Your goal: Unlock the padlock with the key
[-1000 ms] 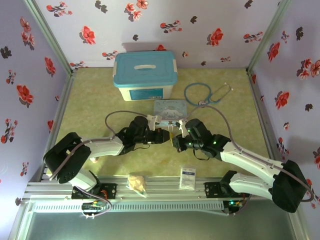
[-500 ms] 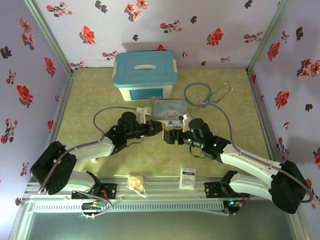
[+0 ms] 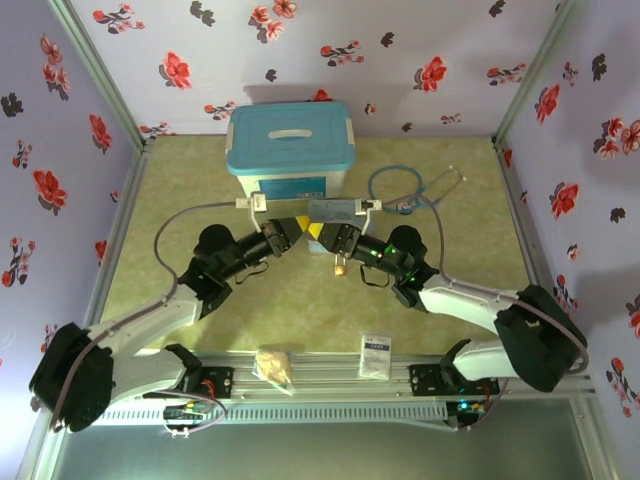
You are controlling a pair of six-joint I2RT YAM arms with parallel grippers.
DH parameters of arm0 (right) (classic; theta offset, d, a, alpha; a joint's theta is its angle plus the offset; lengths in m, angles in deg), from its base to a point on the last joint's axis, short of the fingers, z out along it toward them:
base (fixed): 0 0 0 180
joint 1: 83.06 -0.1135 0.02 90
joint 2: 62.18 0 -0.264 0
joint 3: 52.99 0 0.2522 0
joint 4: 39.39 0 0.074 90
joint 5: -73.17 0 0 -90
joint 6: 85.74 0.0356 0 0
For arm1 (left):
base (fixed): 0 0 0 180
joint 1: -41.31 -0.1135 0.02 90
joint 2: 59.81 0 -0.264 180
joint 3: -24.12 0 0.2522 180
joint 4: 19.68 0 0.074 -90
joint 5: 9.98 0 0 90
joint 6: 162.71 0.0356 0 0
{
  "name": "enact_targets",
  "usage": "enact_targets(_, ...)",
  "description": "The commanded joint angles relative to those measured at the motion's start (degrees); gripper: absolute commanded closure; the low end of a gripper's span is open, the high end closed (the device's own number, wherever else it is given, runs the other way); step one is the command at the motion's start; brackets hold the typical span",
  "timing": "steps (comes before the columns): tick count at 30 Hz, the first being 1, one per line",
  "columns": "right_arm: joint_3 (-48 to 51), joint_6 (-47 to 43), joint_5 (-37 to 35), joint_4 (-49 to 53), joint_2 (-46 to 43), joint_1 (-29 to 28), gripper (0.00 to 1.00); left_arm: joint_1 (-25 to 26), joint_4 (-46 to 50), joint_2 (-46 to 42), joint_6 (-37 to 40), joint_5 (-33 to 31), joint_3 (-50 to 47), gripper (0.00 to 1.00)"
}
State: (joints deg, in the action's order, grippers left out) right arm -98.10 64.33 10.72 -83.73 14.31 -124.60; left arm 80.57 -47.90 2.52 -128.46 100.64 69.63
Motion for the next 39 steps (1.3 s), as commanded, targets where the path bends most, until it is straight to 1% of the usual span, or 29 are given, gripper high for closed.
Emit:
enact_targets(1,-2.04,5.5,4.83,-11.87,2.1,0.24,0.27,0.48,0.54,-3.69,4.63,-1.6,0.47,1.0)
enact_targets(2,-2.28,6.01,5.23,-12.78,2.63,0.24,0.29,0.46,1.73,-4.3,4.83,-2.12,0.6,1.0)
enact_targets(5,-2.25,7.75,5.09,-16.51,3.9,0.07,0.32,0.37,-0.9,-4.0,3.04,-3.02,-0.54,1.0)
enact_targets(10,-3.08,9.48,5.95,-20.89,6.33,-0.89,0.37,0.37,-2.98,-2.0,1.72,-2.52,-0.42,1.0)
enact_targets(18,-2.71,9.1,6.03,-21.26,6.63,-1.16,0.56,0.36,-5.62,-1.4,1.44,-2.53,-0.97,1.0)
enact_targets(22,-2.29,8.74,5.59,-21.32,6.63,-1.23,0.69,0.4,-6.5,-0.91,0.73,-2.55,-1.31,1.0)
enact_targets(24,-2.19,8.58,5.37,-21.25,6.81,-1.19,0.72,0.37,-6.31,-0.8,0.55,-2.52,-1.25,1.0)
enact_targets(29,-1.98,8.36,5.33,-21.25,6.83,-1.34,0.84,0.34,-6.36,-0.8,0.46,-2.95,-1.89,1.0)
enact_targets(34,-1.56,8.42,5.17,-21.26,6.89,-1.44,0.83,0.3,-6.45,-0.62,0.38,-3.31,-2.02,1.0)
enact_targets(36,-1.43,8.39,5.03,-21.24,6.79,-1.43,0.8,0.38,-6.39,-0.54,0.36,-3.33,-1.89,1.0)
enact_targets(39,-1.3,8.28,4.95,-21.26,6.72,-1.53,0.83,0.29,-6.37,-0.38,0.5,-3.38,-1.82,1.0)
